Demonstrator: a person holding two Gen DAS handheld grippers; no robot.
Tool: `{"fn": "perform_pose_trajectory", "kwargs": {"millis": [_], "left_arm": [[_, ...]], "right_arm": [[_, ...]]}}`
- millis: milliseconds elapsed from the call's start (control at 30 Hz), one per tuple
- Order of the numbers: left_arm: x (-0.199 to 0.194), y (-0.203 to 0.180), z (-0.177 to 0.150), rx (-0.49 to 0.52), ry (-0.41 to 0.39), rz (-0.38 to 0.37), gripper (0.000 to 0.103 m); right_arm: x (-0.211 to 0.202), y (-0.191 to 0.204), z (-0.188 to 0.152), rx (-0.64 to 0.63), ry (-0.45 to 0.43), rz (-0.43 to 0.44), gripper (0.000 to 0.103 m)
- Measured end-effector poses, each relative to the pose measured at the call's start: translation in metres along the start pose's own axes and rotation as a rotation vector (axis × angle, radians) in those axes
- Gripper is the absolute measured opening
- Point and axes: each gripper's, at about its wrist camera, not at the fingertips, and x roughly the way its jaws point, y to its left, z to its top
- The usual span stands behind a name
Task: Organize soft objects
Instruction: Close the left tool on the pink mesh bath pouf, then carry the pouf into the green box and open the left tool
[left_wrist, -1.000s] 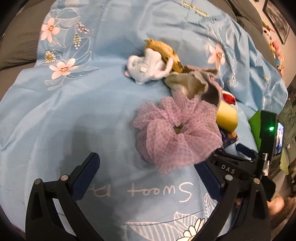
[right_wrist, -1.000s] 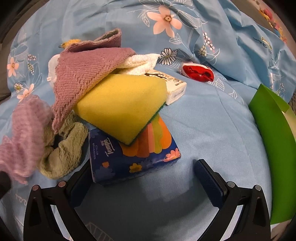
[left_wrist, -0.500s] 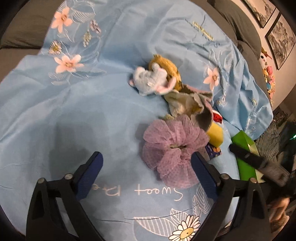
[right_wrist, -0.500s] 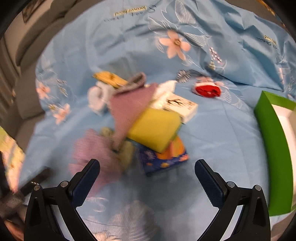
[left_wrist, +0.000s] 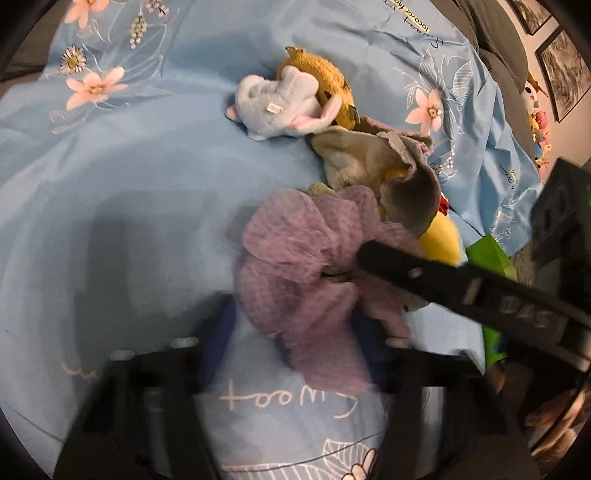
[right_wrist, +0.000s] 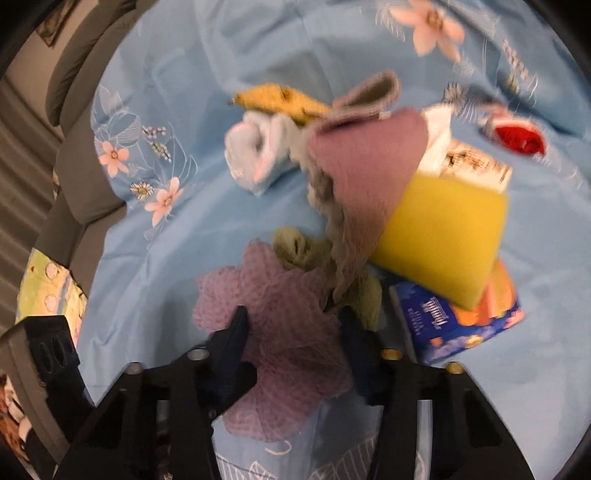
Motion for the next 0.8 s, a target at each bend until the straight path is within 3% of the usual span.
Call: {"fn": "perform_pose_trajectory", "kwargs": {"millis": [33, 67, 167, 300, 533, 800], "left_arm": [[0.001, -0.001, 0.0, -0.003, -0.001, 0.0, 0.025], [0.0, -0.001, 0.0, -0.006, -0.01, -0.001, 0.023], [-0.015, -0.015, -0.001, 0.028, -0.059, -0.04, 0.015], [-0.044, -0.047, -0.002, 0.124, -0.134, -0.077, 0.015], [-0.061, -0.12, 0.004, 0.241, -0.181, -0.154, 0.015], [-0.03, -0.233, -0.003, 0.407, -0.142, -0.261, 0.015]], "right_arm": [[0.004, -0.003, -0.001, 0.013, 0.009, 0.019, 0.021], [0.005, -0.005, -0.003, 0.026, 0.016, 0.041, 0.014], [-0.003, -0.006, -0.008, 0.037, -0.012, 0.081, 0.01], [-0.035, 0.003, -0.011, 0.019, -0.081, 0.12, 0.009], [-0.124, -0.017, -0.018, 0.076, -0.306, 0.178, 0.009], [-0.206, -0.096, -0.038, 0.236, -0.536, 0.038, 0.009]]}}
